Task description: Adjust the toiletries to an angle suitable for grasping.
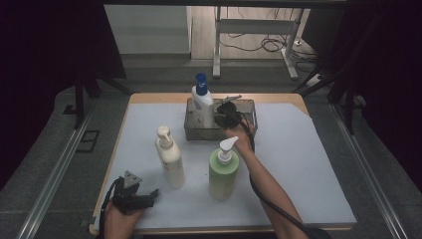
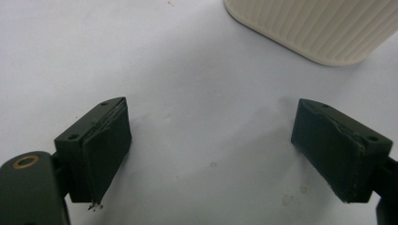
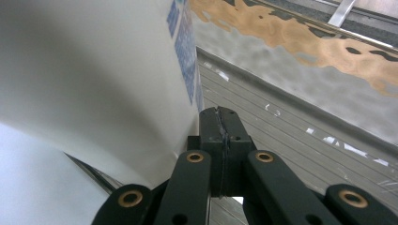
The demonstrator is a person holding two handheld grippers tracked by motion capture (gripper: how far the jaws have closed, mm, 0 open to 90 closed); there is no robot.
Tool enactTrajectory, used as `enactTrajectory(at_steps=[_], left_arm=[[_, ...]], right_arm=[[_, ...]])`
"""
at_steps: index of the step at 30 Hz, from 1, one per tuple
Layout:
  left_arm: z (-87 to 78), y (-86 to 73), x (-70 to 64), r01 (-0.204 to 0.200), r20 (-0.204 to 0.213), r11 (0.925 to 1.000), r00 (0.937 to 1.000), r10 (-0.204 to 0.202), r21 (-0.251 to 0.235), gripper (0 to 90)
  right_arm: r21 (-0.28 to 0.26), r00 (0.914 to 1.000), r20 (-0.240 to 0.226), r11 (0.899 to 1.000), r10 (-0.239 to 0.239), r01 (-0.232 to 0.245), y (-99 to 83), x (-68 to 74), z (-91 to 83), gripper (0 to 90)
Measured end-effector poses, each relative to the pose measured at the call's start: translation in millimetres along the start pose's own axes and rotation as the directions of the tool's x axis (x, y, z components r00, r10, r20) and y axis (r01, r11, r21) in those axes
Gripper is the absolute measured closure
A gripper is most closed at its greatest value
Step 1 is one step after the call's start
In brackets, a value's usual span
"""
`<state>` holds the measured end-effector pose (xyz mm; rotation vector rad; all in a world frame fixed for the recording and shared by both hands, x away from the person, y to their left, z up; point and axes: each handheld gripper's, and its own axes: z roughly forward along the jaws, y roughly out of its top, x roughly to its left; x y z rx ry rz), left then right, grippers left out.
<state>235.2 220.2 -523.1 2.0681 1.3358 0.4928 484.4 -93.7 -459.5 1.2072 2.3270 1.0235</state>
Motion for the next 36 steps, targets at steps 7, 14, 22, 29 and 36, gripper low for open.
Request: enactTrajectory(at_steps=[7, 14, 22, 29, 36], left_arm=[[0.0, 0.1, 0.2, -0.002, 0.0, 1.0, 1.0, 0.002, 0.0, 12.2], [0.0, 0.0, 0.2, -0.001, 0.0, 1.0, 1.0, 0.001, 0.0, 12.2], [0.0, 0.0, 0.2, -0.001, 0.0, 1.0, 1.0, 0.001, 0.0, 12.1], [0.0, 0.0, 0.1, -0.001, -0.001, 1.0, 1.0, 0.001, 0.0, 12.1], [0.0, 0.1, 0.2, -0.001, 0.0, 1.0, 1.0, 0.001, 0.0, 12.1]], right_arm=[[-0.001, 0.9998, -0.018, 1.0, 0.002, -0.002, 1.6, 4.2, 3.6, 89.3], [-0.003, 0.9995, -0.03, 1.0, -0.009, 0.009, 4.1, 8.0, 6.2, 89.2], [0.004, 0.9986, -0.05, 1.0, -0.02, 0.02, 6.7, 15.7, 10.3, 89.2], [0.008, 0.9978, -0.062, 1.0, -0.023, 0.024, 6.1, 18.1, 12.0, 89.2], [0.008, 0.9977, -0.064, 1.0, -0.021, 0.021, 6.3, 18.7, 11.8, 89.3]])
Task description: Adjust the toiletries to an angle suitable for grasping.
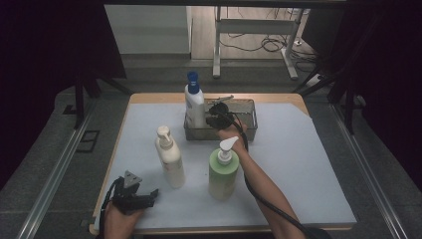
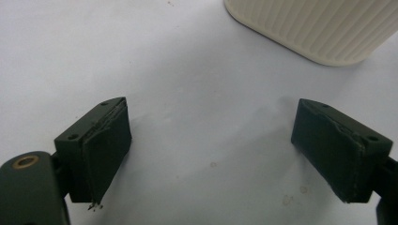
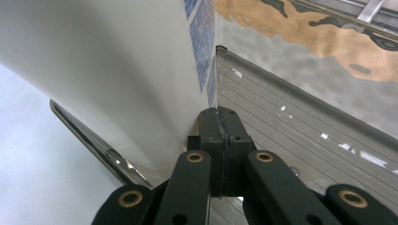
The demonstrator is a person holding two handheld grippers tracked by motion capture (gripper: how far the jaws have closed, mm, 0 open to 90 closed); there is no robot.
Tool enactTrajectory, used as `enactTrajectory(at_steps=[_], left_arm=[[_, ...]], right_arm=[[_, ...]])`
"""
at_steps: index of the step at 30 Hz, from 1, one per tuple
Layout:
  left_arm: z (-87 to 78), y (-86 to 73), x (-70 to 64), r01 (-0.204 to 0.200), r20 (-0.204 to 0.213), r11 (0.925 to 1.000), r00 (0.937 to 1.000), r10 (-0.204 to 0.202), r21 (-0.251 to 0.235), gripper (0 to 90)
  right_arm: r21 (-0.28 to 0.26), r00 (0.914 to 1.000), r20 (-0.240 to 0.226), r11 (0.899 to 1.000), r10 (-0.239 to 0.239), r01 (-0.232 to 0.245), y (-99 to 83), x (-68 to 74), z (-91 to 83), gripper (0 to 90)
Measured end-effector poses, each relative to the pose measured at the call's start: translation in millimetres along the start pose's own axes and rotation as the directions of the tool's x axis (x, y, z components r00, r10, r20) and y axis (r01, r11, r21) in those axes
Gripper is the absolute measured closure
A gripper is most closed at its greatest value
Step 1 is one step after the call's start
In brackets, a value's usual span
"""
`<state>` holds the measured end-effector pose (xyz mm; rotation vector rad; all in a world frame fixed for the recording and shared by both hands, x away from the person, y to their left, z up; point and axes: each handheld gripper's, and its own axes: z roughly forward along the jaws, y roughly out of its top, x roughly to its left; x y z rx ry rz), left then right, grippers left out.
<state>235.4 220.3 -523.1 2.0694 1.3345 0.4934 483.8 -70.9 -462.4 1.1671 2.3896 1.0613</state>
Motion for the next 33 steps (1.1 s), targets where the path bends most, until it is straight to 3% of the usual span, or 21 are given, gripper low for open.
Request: enactTrajectory(at_steps=[10, 22, 33], left_arm=[[0.0, 0.0, -0.2, 0.002, 0.001, 1.0, 1.0, -0.002, 0.0, 12.1], [0.0, 0.0, -0.2, 0.002, 0.0, 1.0, 1.0, -0.002, 0.0, 12.1], [0.1, 0.1, -0.3, 0.002, 0.0, 1.0, 1.0, -0.002, 0.0, 12.1]], right_arm=[[-0.008, 0.9998, -0.015, 1.0, 0.01, -0.01, -0.1, 1.9, 0.1, 89.4], [-0.005, 0.9983, -0.047, 0.999, -0.034, 0.034, 1.6, 13.7, 1.5, 89.3], [-0.004, 0.9969, -0.073, 1.0, -0.029, 0.029, 0.7, 12.6, 1.0, 89.4]])
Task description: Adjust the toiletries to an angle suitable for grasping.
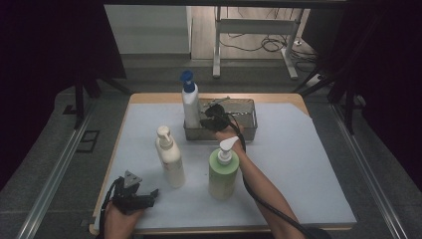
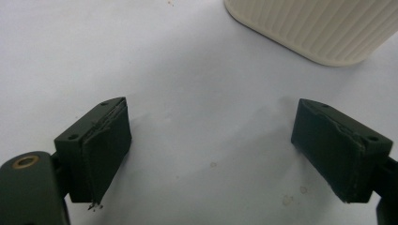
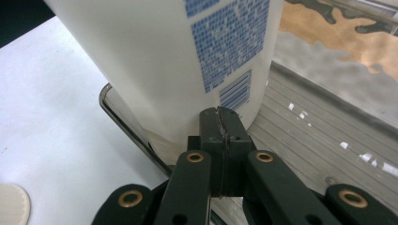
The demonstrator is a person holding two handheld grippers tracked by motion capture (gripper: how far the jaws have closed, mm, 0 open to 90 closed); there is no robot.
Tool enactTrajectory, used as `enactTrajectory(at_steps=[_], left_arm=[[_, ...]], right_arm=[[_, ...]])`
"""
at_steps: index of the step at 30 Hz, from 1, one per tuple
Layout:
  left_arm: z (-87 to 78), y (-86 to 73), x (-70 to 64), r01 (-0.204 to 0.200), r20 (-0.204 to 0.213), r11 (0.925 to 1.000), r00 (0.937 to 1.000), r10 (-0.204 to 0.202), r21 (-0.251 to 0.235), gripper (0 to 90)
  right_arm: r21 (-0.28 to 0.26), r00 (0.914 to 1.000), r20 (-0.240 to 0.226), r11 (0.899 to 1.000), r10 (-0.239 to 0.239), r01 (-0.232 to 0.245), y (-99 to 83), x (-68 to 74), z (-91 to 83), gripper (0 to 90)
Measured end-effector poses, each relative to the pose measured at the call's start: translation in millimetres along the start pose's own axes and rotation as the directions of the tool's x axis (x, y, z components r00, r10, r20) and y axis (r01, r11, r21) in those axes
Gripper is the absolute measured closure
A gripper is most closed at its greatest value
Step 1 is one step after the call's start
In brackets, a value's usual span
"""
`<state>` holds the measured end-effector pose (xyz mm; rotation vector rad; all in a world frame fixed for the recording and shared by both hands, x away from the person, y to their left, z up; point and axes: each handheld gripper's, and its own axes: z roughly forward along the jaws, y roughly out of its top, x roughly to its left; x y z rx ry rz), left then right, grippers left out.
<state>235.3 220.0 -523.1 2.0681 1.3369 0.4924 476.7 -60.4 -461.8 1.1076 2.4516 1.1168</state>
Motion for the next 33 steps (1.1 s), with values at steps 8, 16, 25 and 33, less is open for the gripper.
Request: enactTrajectory(at_steps=[8, 16, 25, 33], left_arm=[[0.0, 0.0, -0.1, 0.0, 0.0, 1.0, 1.0, 0.0, 0.0, 12.1], [0.0, -0.1, -0.1, 0.0, 0.0, 1.0, 1.0, 0.0, -0.001, 12.1], [0.0, -0.2, -0.1, 0.001, 0.0, 1.0, 1.0, -0.001, -0.001, 12.1], [0.0, -0.3, -0.1, 0.001, 0.0, 1.0, 1.0, -0.001, -0.002, 12.1]], right_arm=[[0.008, 0.9996, 0.019, 1.0, -0.023, 0.023, -2.1, -2.0, -1.9, 77.6], [-0.033, 0.9987, 0.008, 0.998, -0.051, 0.051, 2.9, -1.5, -18.1, 55.3], [-0.055, 0.9949, -0.025, 0.994, -0.097, 0.096, 1.7, -0.5, -35.6, 41.0], [-0.07, 0.9902, -0.041, 0.989, -0.134, 0.13, -1.7, 0.6, -59.0, 32.5]])
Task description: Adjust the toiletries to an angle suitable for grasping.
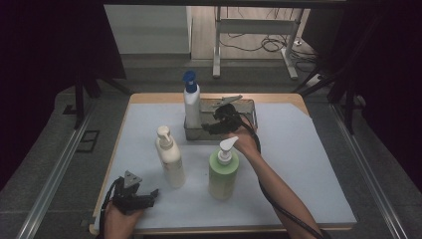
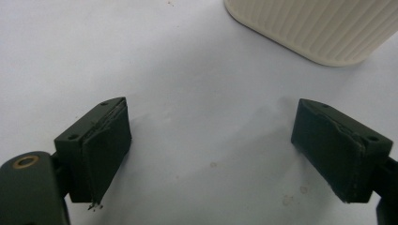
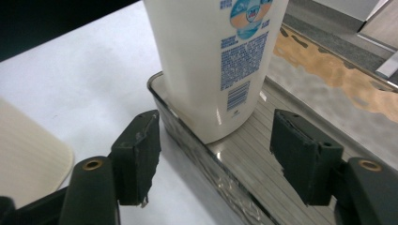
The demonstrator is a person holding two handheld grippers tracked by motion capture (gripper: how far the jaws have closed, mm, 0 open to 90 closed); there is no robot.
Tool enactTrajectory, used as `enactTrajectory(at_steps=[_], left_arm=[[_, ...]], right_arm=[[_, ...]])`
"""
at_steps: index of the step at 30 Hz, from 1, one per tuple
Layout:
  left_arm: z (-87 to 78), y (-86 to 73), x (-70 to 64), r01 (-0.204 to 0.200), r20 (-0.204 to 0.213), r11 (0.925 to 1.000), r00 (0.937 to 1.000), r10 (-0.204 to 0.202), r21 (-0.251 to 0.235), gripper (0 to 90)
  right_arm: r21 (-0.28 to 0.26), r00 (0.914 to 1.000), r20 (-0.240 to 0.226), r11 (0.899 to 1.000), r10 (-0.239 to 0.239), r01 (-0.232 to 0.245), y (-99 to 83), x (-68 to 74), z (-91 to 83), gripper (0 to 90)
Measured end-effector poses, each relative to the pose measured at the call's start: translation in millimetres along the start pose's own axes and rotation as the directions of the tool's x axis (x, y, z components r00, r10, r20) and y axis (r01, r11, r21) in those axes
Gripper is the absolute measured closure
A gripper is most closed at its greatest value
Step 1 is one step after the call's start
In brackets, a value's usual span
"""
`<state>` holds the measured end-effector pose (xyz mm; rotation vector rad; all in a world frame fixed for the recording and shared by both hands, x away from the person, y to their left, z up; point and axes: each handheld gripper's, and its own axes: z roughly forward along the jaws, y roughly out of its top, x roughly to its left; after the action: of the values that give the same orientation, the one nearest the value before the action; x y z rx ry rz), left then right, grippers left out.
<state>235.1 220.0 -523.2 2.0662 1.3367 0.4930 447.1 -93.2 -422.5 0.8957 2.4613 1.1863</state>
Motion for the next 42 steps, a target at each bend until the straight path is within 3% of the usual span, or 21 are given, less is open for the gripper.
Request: enactTrajectory(at_steps=[10, 21, 26, 30, 42], left_arm=[[0.0, -0.1, 0.1, -0.002, 0.0, 1.0, 1.0, 0.002, 0.0, 12.1], [-0.1, -0.1, 0.0, -0.003, -0.002, 1.0, 1.0, 0.003, 0.0, 12.1], [-0.1, -0.1, -0.1, -0.002, -0.002, 1.0, 1.0, 0.002, 0.0, 12.2], [0.0, -0.1, -0.1, -0.002, -0.003, 1.0, 1.0, 0.002, -0.001, 12.1], [-0.1, 0.0, -0.2, -0.001, -0.003, 1.0, 1.0, 0.001, -0.001, 12.1]], right_arm=[[-0.023, 0.9997, -0.019, 1.0, -0.015, 0.015, -8.3, 1.1, -27.5, 24.9], [-0.044, 1.0, 0.0, 0.999, 0.0, 0.0, -27.9, -8.5, -57.3, 16.0], [-0.034, 0.9997, 0.018, 0.999, -0.014, 0.015, -40.8, -12.4, -69.0, 12.1], [-0.045, 0.9985, 0.039, 0.998, -0.037, 0.039, -53.6, -15.7, -77.1, 1.5], [-0.046, 0.9998, 0.018, 0.999, -0.007, 0.007, -82.0, -19.1, -102.6, 0.0]])
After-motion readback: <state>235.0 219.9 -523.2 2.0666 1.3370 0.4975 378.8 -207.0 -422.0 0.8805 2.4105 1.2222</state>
